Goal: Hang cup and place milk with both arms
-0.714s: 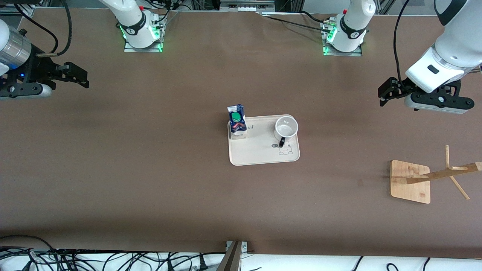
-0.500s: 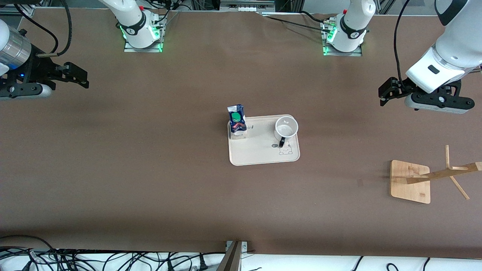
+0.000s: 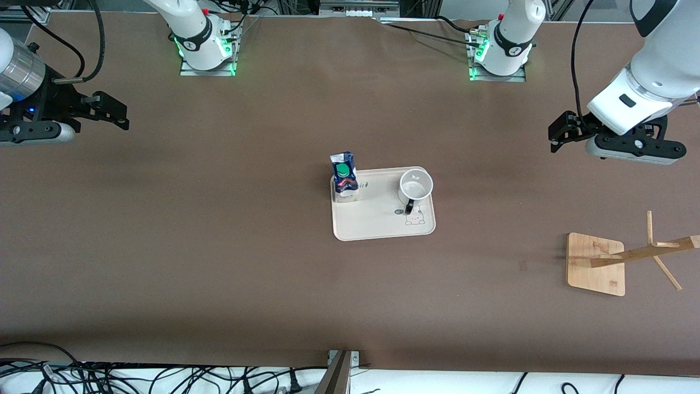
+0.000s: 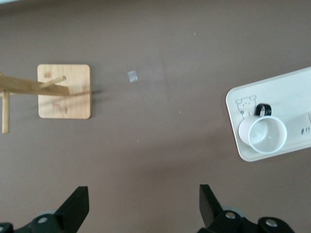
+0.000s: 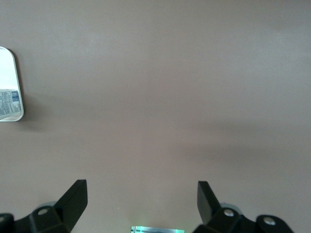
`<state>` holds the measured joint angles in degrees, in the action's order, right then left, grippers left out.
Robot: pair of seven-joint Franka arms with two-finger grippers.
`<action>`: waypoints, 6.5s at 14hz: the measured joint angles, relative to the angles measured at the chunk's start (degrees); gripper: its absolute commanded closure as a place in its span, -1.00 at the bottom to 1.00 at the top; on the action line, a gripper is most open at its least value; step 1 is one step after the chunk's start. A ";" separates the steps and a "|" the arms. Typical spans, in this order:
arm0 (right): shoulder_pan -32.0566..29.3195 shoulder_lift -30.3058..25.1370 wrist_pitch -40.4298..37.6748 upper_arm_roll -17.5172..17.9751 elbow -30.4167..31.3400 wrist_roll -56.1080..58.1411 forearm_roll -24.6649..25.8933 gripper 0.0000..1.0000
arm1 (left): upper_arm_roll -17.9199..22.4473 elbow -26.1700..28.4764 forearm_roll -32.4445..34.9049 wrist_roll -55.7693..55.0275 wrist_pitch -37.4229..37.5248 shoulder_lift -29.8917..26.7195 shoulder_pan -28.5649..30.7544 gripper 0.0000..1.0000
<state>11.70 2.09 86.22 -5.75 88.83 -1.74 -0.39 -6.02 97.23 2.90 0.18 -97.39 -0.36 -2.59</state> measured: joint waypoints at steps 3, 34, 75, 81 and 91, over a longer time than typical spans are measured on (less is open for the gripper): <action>0.03 1.26 0.76 0.15 -0.18 0.25 0.00 -1.00 | -0.43 0.01 -0.27 0.09 4.57 0.61 -0.21 -1.00; 4.70 5.94 -1.04 0.42 -1.90 0.11 -4.72 -1.00 | -15.27 9.11 9.38 -19.25 -28.52 31.09 -15.95 -0.25; 33.96 29.67 25.49 2.33 -7.58 -33.51 -5.88 -1.00 | -14.74 -28.11 7.21 14.55 14.47 24.48 17.11 1.00; 34.95 31.80 27.88 2.32 -7.75 -33.50 -4.66 -0.66 | -13.62 -29.49 7.22 23.22 14.28 24.48 20.33 1.00; 34.96 32.38 28.52 2.21 -8.00 -33.41 -4.60 0.15 | -10.62 -29.49 7.19 27.95 12.52 27.00 21.88 -0.26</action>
<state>46.66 34.47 114.74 -3.54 80.83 -35.15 -4.99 -16.64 67.74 10.09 28.13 -84.87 26.64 19.28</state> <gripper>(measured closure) 0.555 0.938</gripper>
